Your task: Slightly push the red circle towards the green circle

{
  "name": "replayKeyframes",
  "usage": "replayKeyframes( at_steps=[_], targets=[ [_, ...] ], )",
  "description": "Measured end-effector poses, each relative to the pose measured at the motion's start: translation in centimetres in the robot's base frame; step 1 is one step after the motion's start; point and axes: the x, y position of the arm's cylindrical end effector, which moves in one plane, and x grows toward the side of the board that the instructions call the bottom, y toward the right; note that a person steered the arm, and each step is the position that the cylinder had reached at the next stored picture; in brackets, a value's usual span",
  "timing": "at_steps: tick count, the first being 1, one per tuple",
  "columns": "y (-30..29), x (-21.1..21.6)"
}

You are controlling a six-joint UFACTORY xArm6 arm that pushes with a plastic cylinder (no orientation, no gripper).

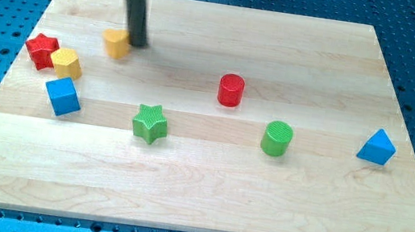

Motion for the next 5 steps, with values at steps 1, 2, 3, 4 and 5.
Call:
replayKeyframes(
  at_steps=[1,2,3,4,5],
  targets=[
    [-0.8,1.2],
    [0.7,0.8],
    [10.4,2.8],
    [17.9,2.3],
    [17.9,2.0]
  ],
)
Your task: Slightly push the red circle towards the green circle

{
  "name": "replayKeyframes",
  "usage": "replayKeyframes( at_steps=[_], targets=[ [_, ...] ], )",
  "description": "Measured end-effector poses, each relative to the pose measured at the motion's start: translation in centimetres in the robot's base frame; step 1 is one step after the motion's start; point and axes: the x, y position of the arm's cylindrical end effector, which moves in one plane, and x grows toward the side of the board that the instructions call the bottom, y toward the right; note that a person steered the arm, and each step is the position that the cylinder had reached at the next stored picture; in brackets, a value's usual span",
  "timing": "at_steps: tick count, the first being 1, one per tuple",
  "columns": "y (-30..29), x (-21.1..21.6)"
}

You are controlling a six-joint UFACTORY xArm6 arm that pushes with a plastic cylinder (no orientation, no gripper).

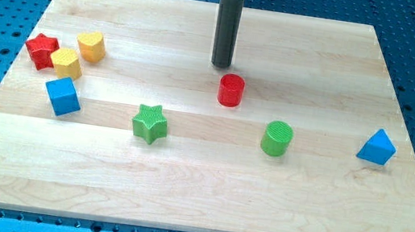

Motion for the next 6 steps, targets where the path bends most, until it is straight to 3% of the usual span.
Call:
replayKeyframes(
  at_steps=[1,3,4,5,6],
  targets=[
    [3.6,0.1],
    [3.6,0.2],
    [9.2,3.1],
    [9.4,6.2],
    [3.4,3.3]
  ],
)
